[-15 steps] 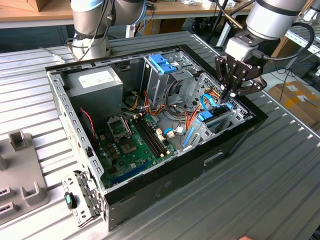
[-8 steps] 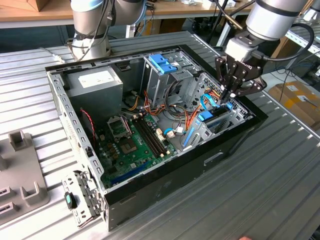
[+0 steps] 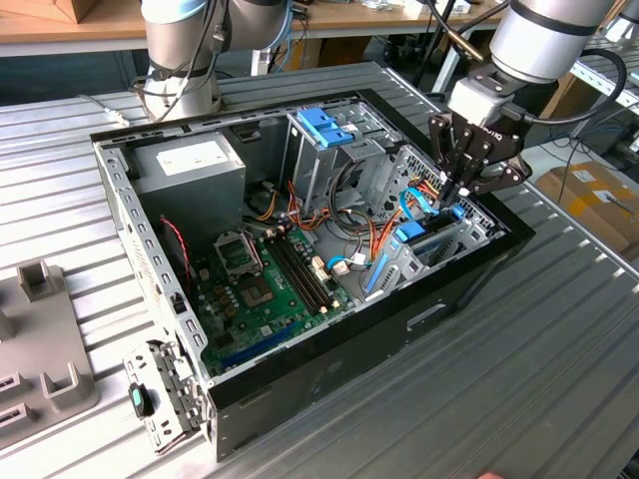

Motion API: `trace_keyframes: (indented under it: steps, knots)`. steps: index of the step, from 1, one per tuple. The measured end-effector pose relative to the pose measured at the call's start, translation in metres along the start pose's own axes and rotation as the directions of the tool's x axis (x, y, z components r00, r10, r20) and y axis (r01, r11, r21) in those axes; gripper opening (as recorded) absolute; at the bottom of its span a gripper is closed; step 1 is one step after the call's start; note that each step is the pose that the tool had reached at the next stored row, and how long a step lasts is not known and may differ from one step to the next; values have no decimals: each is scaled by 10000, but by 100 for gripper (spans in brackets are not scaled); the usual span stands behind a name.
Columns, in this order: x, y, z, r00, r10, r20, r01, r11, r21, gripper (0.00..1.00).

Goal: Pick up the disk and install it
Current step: 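Insert the second disk wire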

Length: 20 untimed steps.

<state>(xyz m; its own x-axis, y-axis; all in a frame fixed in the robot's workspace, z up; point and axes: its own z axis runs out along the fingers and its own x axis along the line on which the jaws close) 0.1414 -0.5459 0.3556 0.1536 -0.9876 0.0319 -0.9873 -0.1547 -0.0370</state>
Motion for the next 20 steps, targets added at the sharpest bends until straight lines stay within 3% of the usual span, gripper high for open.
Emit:
trace_keyframes:
  steps: [20]
  knots:
    - [3, 12, 20, 10000, 0, -2, 0, 10000, 0, 16]
